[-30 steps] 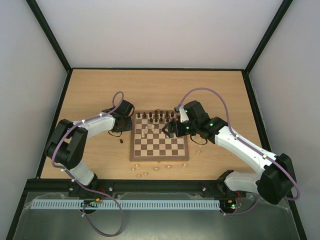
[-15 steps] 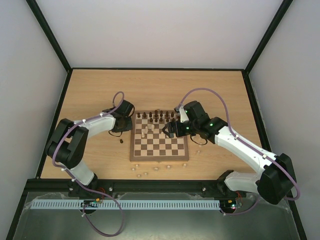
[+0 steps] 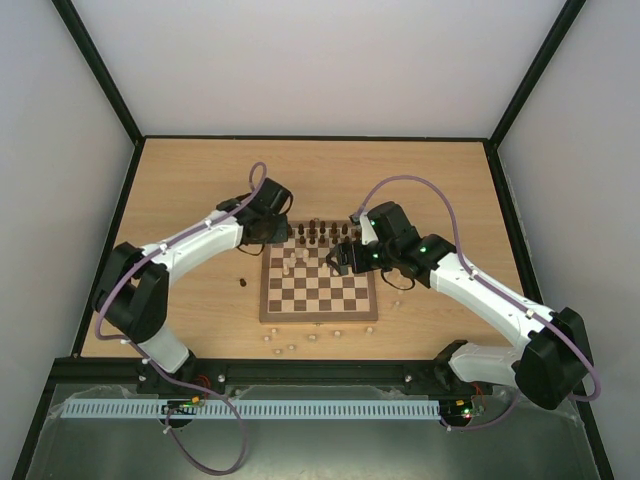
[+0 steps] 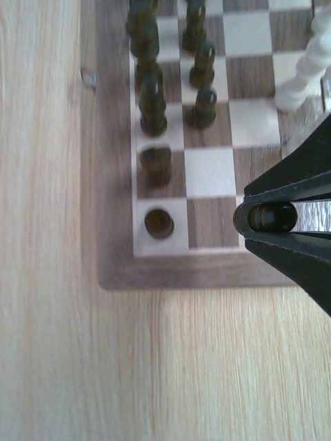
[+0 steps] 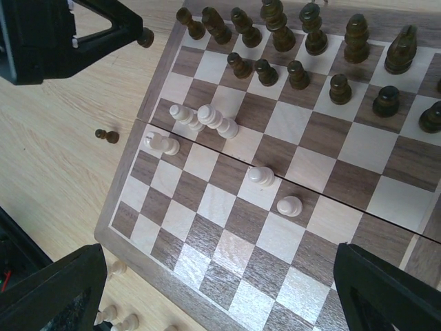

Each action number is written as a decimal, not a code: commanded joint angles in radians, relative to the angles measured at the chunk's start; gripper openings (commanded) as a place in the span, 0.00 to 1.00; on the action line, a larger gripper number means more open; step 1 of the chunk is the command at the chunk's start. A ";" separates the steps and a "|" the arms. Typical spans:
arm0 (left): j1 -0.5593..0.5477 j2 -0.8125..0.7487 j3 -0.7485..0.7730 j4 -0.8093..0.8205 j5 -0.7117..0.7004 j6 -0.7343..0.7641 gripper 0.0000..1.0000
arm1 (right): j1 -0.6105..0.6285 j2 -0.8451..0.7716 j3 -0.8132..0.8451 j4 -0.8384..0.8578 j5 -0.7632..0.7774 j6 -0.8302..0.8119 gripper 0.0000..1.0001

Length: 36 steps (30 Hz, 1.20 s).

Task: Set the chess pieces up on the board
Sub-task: Pick up the chess piece at the center of the board, then place the chess piece on the chessboard.

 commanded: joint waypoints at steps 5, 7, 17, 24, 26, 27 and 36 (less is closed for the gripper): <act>-0.021 0.084 0.076 -0.063 0.023 0.042 0.08 | 0.003 -0.025 -0.004 -0.022 0.034 0.010 0.91; -0.023 0.100 0.081 -0.060 0.020 0.043 0.08 | 0.003 -0.023 -0.004 -0.020 0.035 0.011 0.91; -0.023 0.165 0.079 -0.036 0.008 0.045 0.08 | 0.003 -0.011 -0.001 -0.013 0.019 0.008 0.91; -0.023 0.191 0.090 -0.030 0.007 0.051 0.08 | 0.003 -0.012 -0.003 -0.011 0.020 0.010 0.91; -0.023 0.194 0.092 -0.028 0.008 0.053 0.08 | 0.003 -0.014 -0.005 -0.011 0.022 0.009 0.91; -0.022 0.195 0.092 -0.028 0.006 0.055 0.08 | 0.003 -0.014 -0.006 -0.011 0.023 0.010 0.91; -0.023 0.213 0.095 -0.024 -0.016 0.052 0.08 | 0.003 -0.022 -0.009 -0.010 0.019 0.010 0.91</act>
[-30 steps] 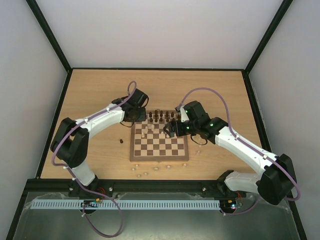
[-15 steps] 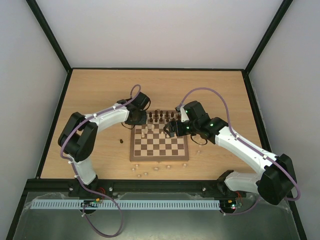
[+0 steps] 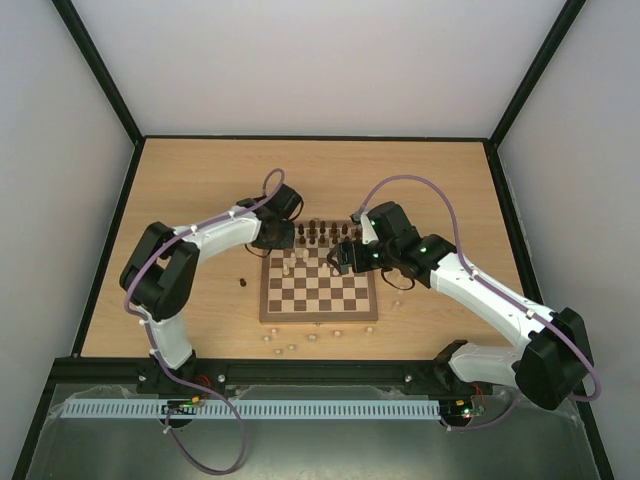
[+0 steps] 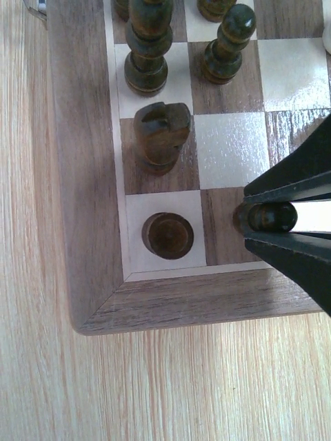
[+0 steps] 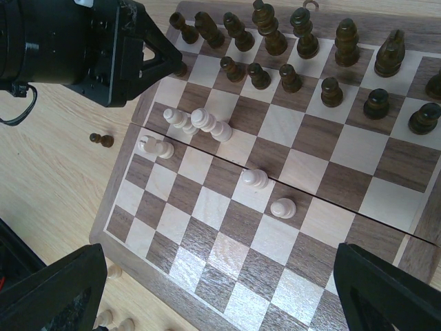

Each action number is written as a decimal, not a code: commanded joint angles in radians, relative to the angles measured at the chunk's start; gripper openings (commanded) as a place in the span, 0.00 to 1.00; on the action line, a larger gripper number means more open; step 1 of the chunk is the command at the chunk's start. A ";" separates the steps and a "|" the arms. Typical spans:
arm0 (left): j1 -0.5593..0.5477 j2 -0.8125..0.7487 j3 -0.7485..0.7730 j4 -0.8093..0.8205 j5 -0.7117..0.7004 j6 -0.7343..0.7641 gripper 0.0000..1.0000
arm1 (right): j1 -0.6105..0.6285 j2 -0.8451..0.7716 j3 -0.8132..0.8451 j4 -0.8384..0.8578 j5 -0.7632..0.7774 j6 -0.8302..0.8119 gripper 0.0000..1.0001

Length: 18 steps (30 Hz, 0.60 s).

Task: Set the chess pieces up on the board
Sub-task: Place the chess piece on the chessboard.

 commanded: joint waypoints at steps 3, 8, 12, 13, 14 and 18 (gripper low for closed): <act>-0.003 0.039 0.026 -0.005 -0.025 0.007 0.08 | 0.002 -0.024 -0.010 -0.010 -0.004 0.007 0.91; -0.002 0.053 0.034 -0.009 -0.029 0.010 0.08 | 0.003 -0.025 -0.016 -0.006 -0.008 0.008 0.91; -0.003 0.051 0.031 -0.012 -0.037 0.009 0.08 | 0.003 -0.025 -0.018 -0.004 -0.009 0.009 0.91; -0.003 0.051 0.030 -0.012 -0.037 0.008 0.09 | 0.003 -0.025 -0.018 -0.004 -0.010 0.009 0.91; -0.003 0.050 0.028 -0.012 -0.037 0.008 0.10 | 0.003 -0.024 -0.018 -0.002 -0.013 0.008 0.91; -0.003 0.044 0.018 -0.013 -0.041 0.006 0.11 | 0.003 -0.020 -0.020 0.000 -0.016 0.009 0.91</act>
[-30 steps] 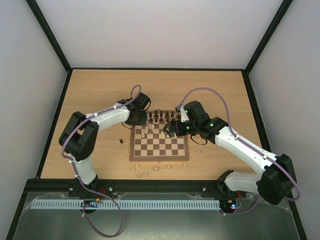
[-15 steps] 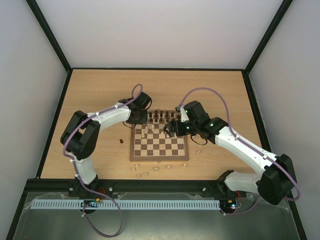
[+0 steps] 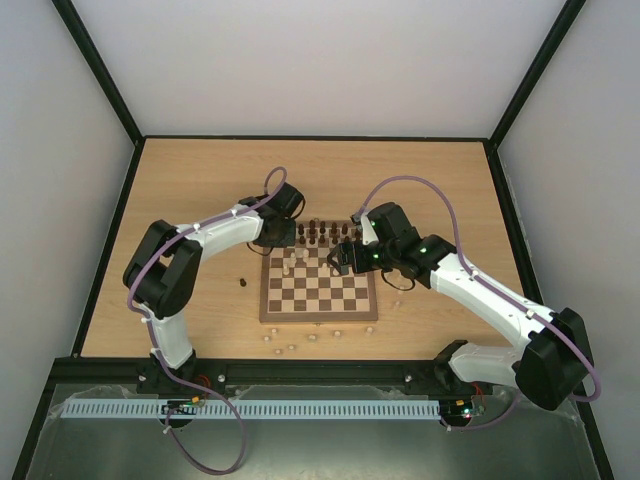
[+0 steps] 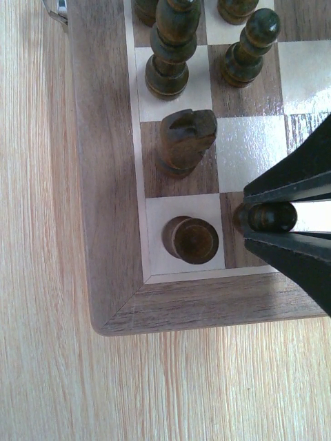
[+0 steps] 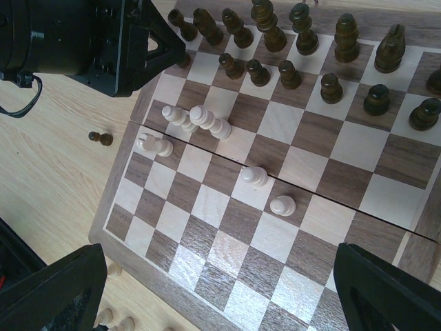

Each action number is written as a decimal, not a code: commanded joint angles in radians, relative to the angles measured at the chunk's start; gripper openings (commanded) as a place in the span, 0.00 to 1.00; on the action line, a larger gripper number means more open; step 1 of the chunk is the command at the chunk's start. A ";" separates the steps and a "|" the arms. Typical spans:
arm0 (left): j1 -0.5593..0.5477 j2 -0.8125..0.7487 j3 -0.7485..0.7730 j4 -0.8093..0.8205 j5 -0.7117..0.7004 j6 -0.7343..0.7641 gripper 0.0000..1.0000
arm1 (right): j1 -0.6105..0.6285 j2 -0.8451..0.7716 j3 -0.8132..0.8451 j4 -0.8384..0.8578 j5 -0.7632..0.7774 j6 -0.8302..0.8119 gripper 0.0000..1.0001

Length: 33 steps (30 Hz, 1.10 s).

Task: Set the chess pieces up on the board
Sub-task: Place the chess piece on the chessboard.

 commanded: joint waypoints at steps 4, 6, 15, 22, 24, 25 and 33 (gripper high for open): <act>-0.003 0.010 -0.012 -0.022 -0.019 0.005 0.12 | 0.003 -0.013 -0.014 0.000 -0.015 0.006 0.91; -0.002 0.007 -0.013 -0.024 -0.018 0.005 0.13 | 0.003 -0.012 -0.014 0.002 -0.014 0.006 0.91; -0.002 0.003 -0.013 -0.029 -0.034 0.003 0.17 | 0.003 -0.008 -0.015 0.004 -0.015 0.006 0.91; -0.002 -0.021 -0.019 -0.029 -0.038 -0.002 0.21 | 0.003 -0.008 -0.015 0.003 -0.019 0.006 0.91; -0.003 -0.027 -0.020 -0.031 -0.036 -0.001 0.23 | 0.003 -0.008 -0.016 0.003 -0.017 0.006 0.91; -0.003 -0.031 -0.021 -0.031 -0.036 -0.002 0.24 | 0.003 -0.008 -0.016 0.003 -0.019 0.006 0.91; -0.016 -0.088 -0.020 -0.048 -0.025 -0.009 0.31 | 0.003 -0.010 -0.014 0.002 -0.020 0.005 0.91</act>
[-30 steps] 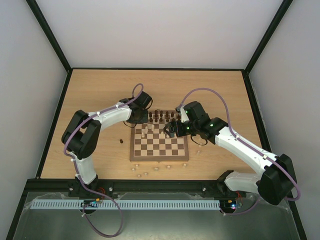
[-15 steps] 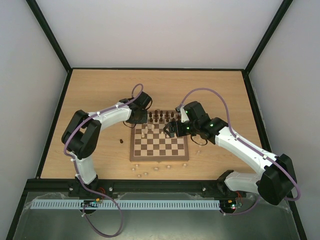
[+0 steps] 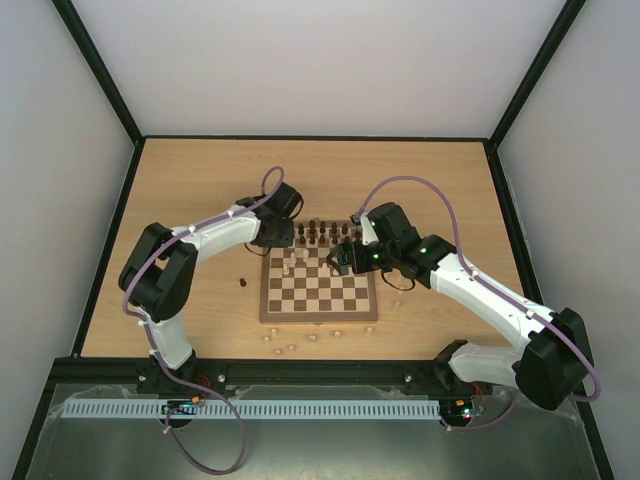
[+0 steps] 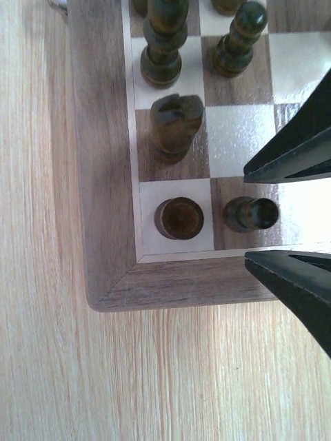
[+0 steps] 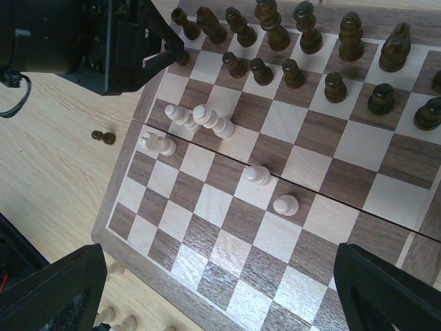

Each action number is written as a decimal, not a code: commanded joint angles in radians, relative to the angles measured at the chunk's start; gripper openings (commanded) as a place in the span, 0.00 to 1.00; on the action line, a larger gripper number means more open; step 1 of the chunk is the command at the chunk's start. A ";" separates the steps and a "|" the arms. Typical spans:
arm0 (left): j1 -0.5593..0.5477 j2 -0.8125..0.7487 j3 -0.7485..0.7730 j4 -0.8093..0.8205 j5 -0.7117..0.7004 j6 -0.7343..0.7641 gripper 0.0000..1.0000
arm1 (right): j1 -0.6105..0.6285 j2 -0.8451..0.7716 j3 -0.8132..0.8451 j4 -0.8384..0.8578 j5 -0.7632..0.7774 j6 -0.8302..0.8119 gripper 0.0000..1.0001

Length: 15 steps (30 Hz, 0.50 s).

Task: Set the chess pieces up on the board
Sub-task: Place the chess piece on the chessboard, then pick up the chess piece at the center of the board.

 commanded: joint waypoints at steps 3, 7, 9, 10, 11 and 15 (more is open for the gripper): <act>-0.011 -0.124 -0.021 -0.062 -0.014 -0.019 0.37 | 0.003 -0.011 -0.012 -0.001 -0.014 0.004 0.91; -0.011 -0.219 -0.059 -0.117 -0.032 -0.045 0.48 | 0.003 -0.015 -0.013 -0.001 -0.017 0.005 0.96; -0.011 -0.277 -0.097 -0.142 -0.040 -0.061 0.55 | 0.003 -0.021 -0.014 0.000 -0.019 0.005 0.99; -0.011 -0.312 -0.124 -0.148 -0.040 -0.070 0.60 | 0.003 -0.024 -0.015 0.002 -0.022 0.007 0.99; -0.012 -0.349 -0.155 -0.152 -0.039 -0.080 0.64 | 0.003 -0.026 -0.016 0.003 -0.026 0.007 0.99; -0.011 -0.488 -0.255 -0.205 -0.042 -0.132 0.84 | 0.003 -0.028 -0.018 0.009 -0.034 0.008 0.99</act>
